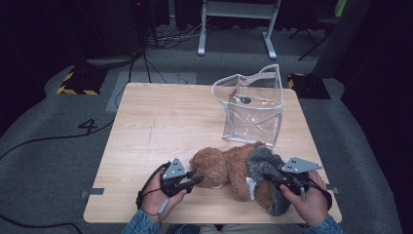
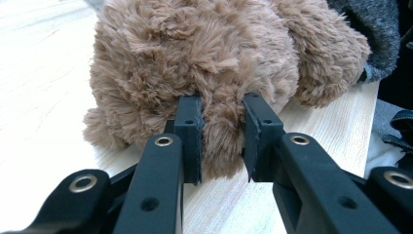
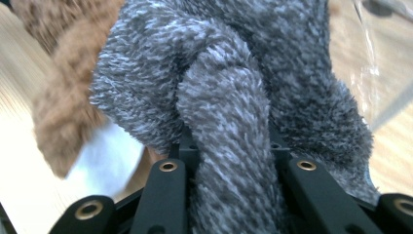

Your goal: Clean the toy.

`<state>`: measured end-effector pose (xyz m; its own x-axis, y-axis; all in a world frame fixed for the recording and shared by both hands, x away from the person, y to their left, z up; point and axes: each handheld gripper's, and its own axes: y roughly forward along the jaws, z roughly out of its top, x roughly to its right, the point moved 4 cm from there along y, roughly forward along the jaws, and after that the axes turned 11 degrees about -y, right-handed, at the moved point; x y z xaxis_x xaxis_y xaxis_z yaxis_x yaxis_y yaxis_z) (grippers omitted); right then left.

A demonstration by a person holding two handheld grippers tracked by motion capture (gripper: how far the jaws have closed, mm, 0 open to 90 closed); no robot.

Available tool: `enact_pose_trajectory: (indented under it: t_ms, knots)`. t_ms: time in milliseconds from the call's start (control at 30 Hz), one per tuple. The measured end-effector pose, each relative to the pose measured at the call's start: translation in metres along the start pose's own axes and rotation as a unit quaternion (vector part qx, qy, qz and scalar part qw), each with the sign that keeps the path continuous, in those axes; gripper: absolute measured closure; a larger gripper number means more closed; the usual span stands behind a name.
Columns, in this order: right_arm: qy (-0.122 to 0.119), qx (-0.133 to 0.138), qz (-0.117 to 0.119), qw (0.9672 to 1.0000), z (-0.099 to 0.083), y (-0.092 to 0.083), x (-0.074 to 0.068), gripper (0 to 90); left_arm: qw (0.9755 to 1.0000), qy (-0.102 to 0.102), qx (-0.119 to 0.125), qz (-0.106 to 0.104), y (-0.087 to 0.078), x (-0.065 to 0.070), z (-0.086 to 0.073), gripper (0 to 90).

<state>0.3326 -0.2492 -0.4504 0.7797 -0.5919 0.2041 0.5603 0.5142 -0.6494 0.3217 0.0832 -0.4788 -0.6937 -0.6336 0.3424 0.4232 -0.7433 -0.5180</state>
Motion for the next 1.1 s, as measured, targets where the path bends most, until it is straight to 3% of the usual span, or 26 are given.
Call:
enact_pose_trajectory:
  t_ms: [200,367,433,533,700,800,900,1000,1100]
  knots:
    - [0.028,-0.023,-0.004,0.9993,-0.025,-0.005,0.007,72.0,1.0,0.0,0.0,0.0,0.0,0.0,0.0,71.8]
    - [0.036,-0.08,-0.032,0.9956,-0.046,-0.009,0.02,72.4,1.0,-0.004,0.001,0.001,0.0,-0.001,0.0,71.8]
    - [0.048,-0.075,-0.041,0.9952,-0.05,-0.014,0.025,72.5,1.0,-0.003,0.002,0.002,0.0,-0.001,0.0,71.8]
    - [0.054,-0.042,-0.054,0.9962,-0.041,-0.027,0.027,72.4,1.0,-0.003,0.001,0.004,0.001,-0.002,0.0,71.9]
    - [0.033,0.028,-0.042,0.9982,-0.01,-0.042,0.007,72.2,1.0,-0.004,0.001,0.004,0.001,-0.001,0.0,71.8]
    - [0.007,0.05,-0.013,0.9987,0.004,-0.038,-0.013,71.6,1.0,-0.004,0.001,0.002,0.001,-0.001,0.0,71.8]
    - [-0.009,0.029,0.024,0.9993,0.003,-0.02,-0.029,71.3,1.0,-0.006,-0.001,-0.002,0.001,-0.001,-0.001,71.8]
    - [-0.015,-0.009,0.04,0.9991,-0.009,-0.002,-0.034,71.5,1.0,-0.006,0.0,-0.002,0.001,-0.002,-0.001,71.8]
    - [-0.012,-0.025,0.05,0.9984,-0.02,0.005,-0.038,72.2,1.0,-0.005,0.003,-0.004,0.001,-0.002,0.0,71.8]
